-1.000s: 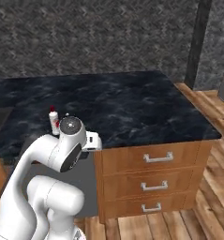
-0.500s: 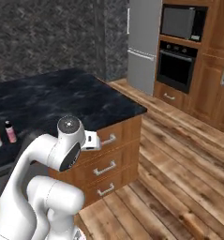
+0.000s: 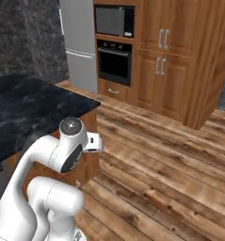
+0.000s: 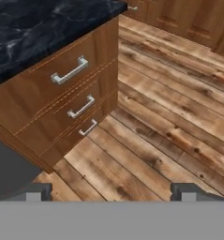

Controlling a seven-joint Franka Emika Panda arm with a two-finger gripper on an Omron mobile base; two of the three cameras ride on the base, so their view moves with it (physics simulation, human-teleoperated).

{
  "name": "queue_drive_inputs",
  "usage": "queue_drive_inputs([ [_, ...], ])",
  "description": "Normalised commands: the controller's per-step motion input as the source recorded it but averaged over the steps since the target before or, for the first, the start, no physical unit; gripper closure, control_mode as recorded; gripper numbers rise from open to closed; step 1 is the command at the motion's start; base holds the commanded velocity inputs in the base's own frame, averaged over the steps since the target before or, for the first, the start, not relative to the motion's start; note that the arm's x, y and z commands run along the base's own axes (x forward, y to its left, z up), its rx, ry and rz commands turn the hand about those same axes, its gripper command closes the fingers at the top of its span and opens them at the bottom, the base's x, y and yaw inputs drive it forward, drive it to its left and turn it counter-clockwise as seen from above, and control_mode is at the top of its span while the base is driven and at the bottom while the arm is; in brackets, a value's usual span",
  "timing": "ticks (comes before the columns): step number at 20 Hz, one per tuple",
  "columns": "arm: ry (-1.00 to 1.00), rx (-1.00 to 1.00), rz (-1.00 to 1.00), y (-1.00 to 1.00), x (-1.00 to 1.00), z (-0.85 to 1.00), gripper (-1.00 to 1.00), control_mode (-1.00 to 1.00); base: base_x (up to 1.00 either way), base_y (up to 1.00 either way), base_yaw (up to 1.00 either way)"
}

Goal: Move the drinks to the dining counter.

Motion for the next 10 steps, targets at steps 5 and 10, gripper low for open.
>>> queue_drive_inputs([
  [5,0.0,0.0,0.0,0.0,0.0,0.0,-1.0,1.0,0.0,-0.69,-0.3],
  [10,0.0,0.0,0.0,0.0,0.0,0.0,-1.0,1.0,0.0,-0.73,-0.27],
])
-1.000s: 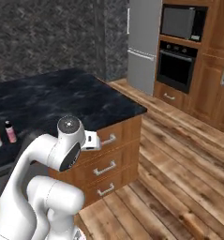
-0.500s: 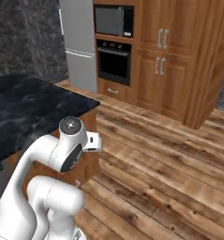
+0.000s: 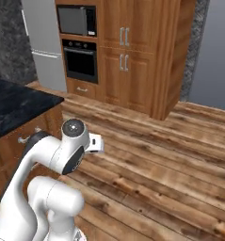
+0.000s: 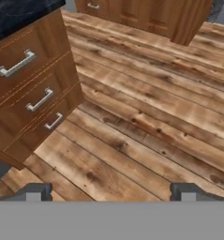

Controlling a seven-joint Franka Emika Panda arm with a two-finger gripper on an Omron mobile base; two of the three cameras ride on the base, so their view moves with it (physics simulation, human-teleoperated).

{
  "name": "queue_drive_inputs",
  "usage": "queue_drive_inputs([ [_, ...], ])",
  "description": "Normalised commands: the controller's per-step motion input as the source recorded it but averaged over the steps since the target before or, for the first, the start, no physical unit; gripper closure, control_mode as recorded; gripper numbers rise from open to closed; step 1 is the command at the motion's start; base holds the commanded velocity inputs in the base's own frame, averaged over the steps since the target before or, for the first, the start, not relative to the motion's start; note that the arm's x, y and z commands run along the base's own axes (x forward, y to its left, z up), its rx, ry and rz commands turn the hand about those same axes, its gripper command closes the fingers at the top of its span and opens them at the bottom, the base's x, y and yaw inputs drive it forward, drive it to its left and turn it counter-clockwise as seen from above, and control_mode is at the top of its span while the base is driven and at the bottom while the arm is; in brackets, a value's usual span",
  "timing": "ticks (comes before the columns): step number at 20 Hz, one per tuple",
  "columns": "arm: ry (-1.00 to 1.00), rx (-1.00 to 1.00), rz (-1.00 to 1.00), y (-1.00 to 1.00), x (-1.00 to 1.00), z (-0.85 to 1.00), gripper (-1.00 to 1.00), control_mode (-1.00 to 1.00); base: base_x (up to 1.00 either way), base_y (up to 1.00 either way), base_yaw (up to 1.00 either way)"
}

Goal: Move the drinks to the dining counter.

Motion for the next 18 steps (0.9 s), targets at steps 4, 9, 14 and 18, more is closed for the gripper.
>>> queue_drive_inputs([
  [4,0.0,0.0,0.0,0.0,0.0,0.0,-1.0,1.0,0.0,-0.77,-0.3],
  [9,0.0,0.0,0.0,0.0,0.0,0.0,-1.0,1.0,0.0,-0.78,-0.32],
  [14,0.0,0.0,0.0,0.0,0.0,0.0,-1.0,1.0,0.0,-0.75,-0.47],
  [18,0.0,0.0,0.0,0.0,0.0,0.0,-1.0,1.0,0.0,-0.65,-0.57],
])
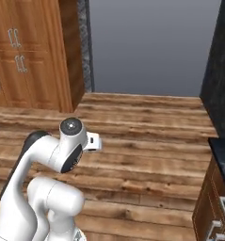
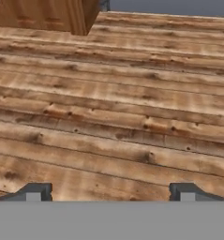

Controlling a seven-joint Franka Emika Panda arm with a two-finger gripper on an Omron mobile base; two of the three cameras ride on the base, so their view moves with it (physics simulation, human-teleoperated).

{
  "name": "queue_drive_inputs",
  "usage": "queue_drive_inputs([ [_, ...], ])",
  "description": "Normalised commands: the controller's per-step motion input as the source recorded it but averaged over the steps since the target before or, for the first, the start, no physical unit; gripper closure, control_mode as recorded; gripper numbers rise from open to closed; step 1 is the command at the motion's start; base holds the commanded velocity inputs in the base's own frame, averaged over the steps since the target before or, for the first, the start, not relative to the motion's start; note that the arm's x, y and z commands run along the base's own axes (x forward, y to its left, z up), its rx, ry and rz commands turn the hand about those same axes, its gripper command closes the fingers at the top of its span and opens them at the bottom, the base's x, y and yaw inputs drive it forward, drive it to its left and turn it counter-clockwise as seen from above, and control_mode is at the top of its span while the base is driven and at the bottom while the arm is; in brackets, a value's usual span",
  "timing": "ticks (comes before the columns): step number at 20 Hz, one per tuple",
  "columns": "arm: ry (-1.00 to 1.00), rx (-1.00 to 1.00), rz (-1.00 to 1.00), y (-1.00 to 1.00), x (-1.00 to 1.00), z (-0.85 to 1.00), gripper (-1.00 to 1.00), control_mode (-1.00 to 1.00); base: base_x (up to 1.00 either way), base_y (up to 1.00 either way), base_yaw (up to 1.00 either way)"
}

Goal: Move the drinks to the dining counter.

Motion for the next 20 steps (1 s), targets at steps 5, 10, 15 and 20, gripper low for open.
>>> queue_drive_inputs([
  [5,0.0,0.0,0.0,0.0,0.0,0.0,-1.0,1.0,0.0,-0.5,-0.6],
  [10,0.0,0.0,0.0,0.0,0.0,0.0,-1.0,1.0,0.0,-0.34,-0.6],
  [15,0.0,0.0,0.0,0.0,0.0,0.0,-1.0,1.0,0.0,-0.22,-0.56],
  [20,0.0,0.0,0.0,0.0,0.0,0.0,-1.0,1.0,0.0,-0.2,-0.57],
])
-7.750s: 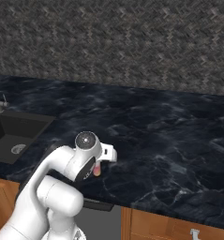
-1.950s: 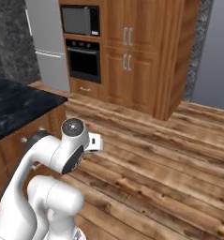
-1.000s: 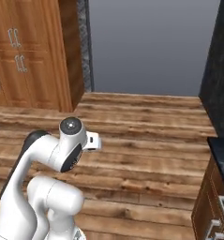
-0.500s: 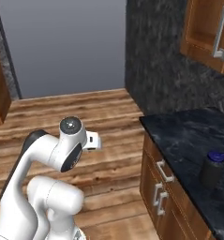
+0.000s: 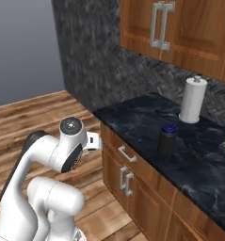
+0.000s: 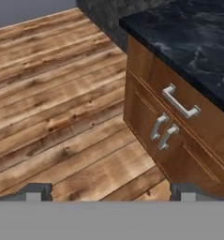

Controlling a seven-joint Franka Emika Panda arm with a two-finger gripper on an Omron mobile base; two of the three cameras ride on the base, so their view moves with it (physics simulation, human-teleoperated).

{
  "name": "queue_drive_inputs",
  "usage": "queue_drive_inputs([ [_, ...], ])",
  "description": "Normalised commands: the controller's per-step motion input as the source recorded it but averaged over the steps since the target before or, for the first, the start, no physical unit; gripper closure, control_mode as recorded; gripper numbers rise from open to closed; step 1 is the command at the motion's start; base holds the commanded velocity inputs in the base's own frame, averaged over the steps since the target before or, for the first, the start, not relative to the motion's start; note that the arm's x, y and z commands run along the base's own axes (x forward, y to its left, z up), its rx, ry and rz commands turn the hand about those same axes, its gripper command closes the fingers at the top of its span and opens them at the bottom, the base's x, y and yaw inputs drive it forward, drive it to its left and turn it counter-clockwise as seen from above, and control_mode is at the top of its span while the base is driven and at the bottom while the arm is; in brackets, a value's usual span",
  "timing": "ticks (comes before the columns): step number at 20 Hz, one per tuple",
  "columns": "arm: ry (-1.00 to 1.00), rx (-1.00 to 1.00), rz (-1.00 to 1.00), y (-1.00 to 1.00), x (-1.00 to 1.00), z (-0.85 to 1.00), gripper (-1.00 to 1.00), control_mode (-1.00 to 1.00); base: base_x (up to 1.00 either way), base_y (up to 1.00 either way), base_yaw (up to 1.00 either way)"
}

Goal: Move the drinks to the dining counter.

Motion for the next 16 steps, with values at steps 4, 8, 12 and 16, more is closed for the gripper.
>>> queue_drive_inputs([
  [4,0.0,0.0,0.0,0.0,0.0,0.0,-1.0,1.0,0.0,-0.19,-0.57],
  [8,0.0,0.0,0.0,0.0,0.0,0.0,-1.0,1.0,0.0,-0.19,-0.57],
  [12,0.0,0.0,0.0,0.0,0.0,0.0,-1.0,1.0,0.0,-0.11,-0.53],
  [16,0.0,0.0,0.0,0.0,0.0,0.0,-1.0,1.0,0.0,-0.05,-0.46],
])
